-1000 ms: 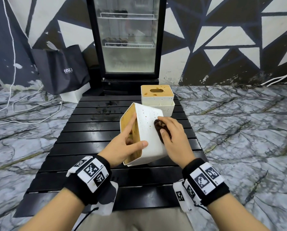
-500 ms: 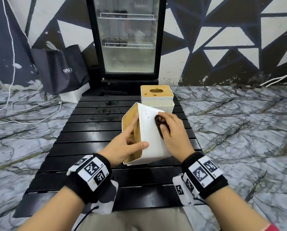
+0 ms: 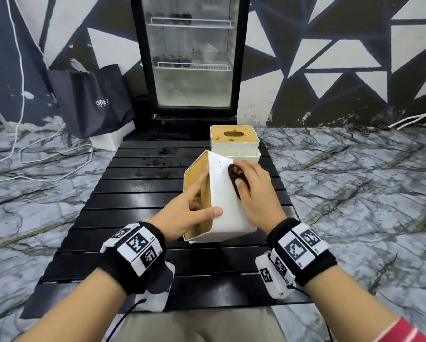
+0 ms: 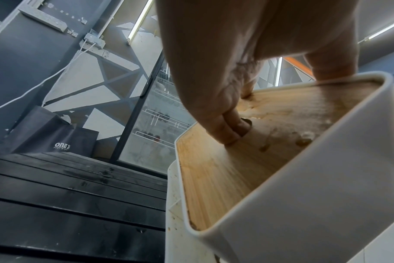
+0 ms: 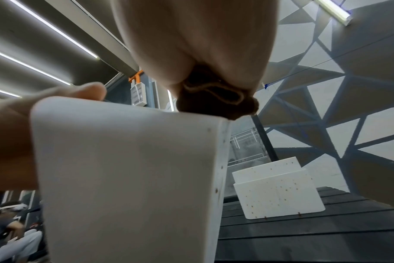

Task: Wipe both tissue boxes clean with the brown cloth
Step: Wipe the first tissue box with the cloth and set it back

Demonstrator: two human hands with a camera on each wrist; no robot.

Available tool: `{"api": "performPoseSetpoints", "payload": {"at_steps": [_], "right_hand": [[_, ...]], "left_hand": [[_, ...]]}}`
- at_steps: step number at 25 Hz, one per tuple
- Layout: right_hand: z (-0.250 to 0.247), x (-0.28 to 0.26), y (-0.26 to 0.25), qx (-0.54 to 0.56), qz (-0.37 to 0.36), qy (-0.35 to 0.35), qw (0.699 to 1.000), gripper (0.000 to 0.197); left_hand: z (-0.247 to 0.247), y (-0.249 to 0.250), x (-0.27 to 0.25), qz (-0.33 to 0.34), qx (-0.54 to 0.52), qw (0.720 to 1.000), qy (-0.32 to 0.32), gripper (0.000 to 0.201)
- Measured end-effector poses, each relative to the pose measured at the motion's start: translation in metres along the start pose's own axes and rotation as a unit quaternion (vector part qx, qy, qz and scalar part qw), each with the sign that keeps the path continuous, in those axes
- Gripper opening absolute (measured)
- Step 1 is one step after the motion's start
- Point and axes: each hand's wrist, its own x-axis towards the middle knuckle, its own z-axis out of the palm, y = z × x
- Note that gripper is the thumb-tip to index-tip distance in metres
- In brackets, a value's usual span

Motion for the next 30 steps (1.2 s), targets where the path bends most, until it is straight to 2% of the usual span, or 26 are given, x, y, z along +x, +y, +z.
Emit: {"api": "performPoseSetpoints", "payload": {"at_steps": [3,10,15,18,22,30], "right_hand": [[-0.001,-0.008,0.001,0.003,-0.02,-0.018,1.0,0.039],[-0.002,0.016,-0.002,-0.003,0.017,-0.003,1.0,0.038],[-0.001,0.009,-0.006,0.011,-0.004,-0.013,1.0,0.038],[-0.002,0.02,-0.009,0.014,0.006,-0.007,1.0,0.037],[0.004,0.028,-0.02,0.019,-0.022,-0.011,0.999,0.038],[0.008,0.002,-0.026,0.046,-0.048,-0.019,0.998,0.039]], "left_hand": [[-0.001,-0.003,-0.001,0.003,-0.01,1.0,-0.004,0.088],[0.001,-0.002,-0.002,0.013,-0.002,1.0,-0.021,0.101],[0.001,0.0,-0.004,0.013,-0.011,1.0,-0.017,0.097],[0.002,0.002,-0.003,0.009,0.003,1.0,-0.016,0.095],[0.002,0.0,-0.002,0.012,0.009,1.0,-0.014,0.092],[0.003,-0.003,0.004,0.034,-0.011,0.999,-0.003,0.083]]}}
